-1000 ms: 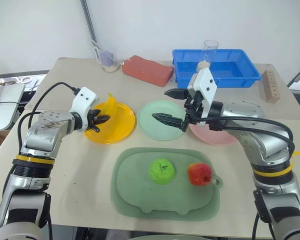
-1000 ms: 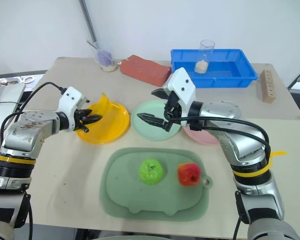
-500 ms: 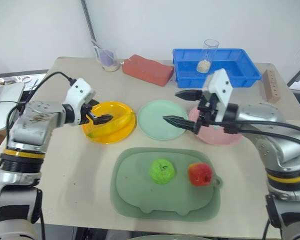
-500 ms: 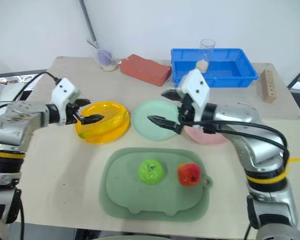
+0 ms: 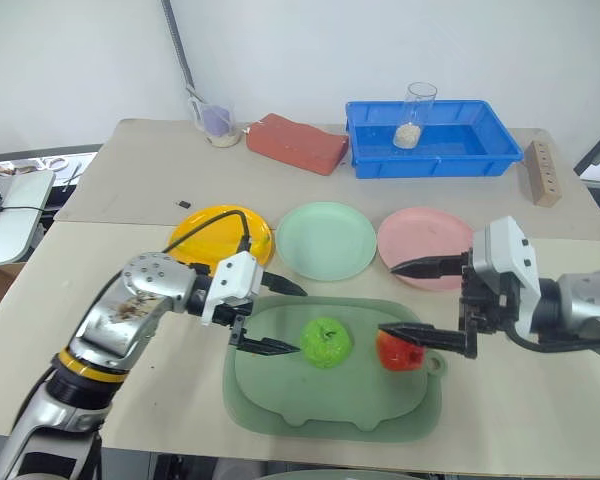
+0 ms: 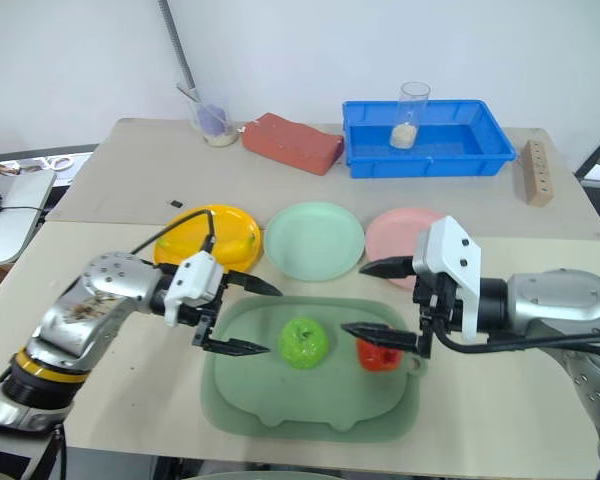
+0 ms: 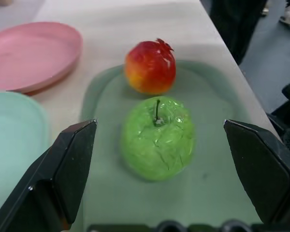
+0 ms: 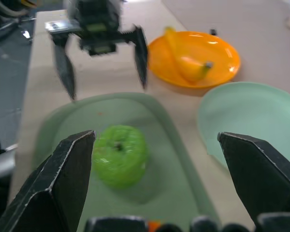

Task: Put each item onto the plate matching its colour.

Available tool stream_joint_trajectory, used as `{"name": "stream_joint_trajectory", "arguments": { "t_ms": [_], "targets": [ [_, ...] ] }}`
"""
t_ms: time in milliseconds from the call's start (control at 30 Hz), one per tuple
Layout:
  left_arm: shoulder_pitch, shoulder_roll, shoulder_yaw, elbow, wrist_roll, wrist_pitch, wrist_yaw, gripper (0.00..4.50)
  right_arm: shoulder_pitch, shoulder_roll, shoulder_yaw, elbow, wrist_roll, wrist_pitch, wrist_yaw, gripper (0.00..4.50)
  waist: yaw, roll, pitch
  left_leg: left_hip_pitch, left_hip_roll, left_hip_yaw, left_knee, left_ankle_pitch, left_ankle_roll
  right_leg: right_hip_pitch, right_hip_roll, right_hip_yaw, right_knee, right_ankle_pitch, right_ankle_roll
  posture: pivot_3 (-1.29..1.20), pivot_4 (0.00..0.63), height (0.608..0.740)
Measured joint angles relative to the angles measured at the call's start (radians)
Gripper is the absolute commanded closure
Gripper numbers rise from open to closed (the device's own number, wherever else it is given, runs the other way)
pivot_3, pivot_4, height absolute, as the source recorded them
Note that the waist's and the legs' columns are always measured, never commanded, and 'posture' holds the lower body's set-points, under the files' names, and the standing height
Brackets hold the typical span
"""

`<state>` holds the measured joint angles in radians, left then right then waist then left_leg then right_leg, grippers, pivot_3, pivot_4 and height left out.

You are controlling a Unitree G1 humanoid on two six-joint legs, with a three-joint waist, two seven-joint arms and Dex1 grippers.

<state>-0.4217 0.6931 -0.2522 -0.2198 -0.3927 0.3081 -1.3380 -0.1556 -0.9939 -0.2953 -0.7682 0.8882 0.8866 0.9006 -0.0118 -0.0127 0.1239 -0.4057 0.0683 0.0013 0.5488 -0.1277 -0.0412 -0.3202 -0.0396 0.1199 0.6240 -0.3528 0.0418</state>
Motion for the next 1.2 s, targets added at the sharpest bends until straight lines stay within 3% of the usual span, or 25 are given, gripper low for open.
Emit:
{"name": "stream_joint_trajectory", "arguments": {
  "t_ms": [300,533,667,767,1033,1200],
  "targets": [
    [-0.04,-0.109,-0.111,0.187,0.106,-0.174,-0.058,0.04,0.142,-0.02,-0.079,-0.101,0.08,0.019,-0.07,0.0,-0.002,0.001,0.0,-0.003,0.0,0.0,0.007,-0.004,0.007,0.001,0.0,0.0,0.0,0.0,0.001,0.0,0.15,0.74],
    [-0.044,-0.141,-0.141,0.244,0.16,-0.247,-0.07,0.04,0.198,-0.02,-0.107,-0.117,0.082,0.014,-0.097,0.0,-0.002,0.001,-0.001,-0.003,0.0,0.0,0.007,-0.004,0.007,0.001,0.0,0.0,0.0,0.0,0.001,0.0,0.15,0.74],
    [-0.048,-0.154,-0.141,0.244,0.16,-0.241,-0.066,1.65,0.211,-0.02,-0.109,-0.117,0.077,-0.001,-0.1,0.0,-0.003,0.001,-0.001,-0.003,0.0,0.0,0.007,-0.004,0.007,0.001,0.0,0.0,0.0,-0.001,0.002,0.0,0.15,0.74],
    [-0.059,-0.154,-0.14,0.244,0.16,-0.235,-0.06,2.26,0.209,-0.02,-0.109,-0.117,0.077,-0.006,-0.107,0.0,-0.003,0.001,-0.001,-0.003,0.0,0.0,0.007,-0.004,0.007,0.001,0.0,0.0,0.0,-0.001,0.003,0.0,0.15,0.74],
    [-0.234,-0.137,-0.004,0.392,0.119,-0.122,-0.004,2.26,0.067,0.029,-0.084,-0.051,0.077,-0.012,-0.211,0.0,-0.004,0.001,0.0,-0.003,0.0,-0.001,0.008,-0.004,0.007,0.001,0.0,0.0,0.001,-0.004,0.007,0.0,0.15,0.74],
    [-0.379,-0.244,0.083,0.635,0.15,-0.12,0.176,2.26,-0.101,0.084,0.046,0.018,0.026,-0.008,-0.334,0.0,-0.002,0.001,-0.001,-0.005,-0.001,-0.001,0.008,-0.004,0.007,0.001,0.0,0.0,0.001,-0.003,0.007,0.0,0.15,0.74]
  ]
}}
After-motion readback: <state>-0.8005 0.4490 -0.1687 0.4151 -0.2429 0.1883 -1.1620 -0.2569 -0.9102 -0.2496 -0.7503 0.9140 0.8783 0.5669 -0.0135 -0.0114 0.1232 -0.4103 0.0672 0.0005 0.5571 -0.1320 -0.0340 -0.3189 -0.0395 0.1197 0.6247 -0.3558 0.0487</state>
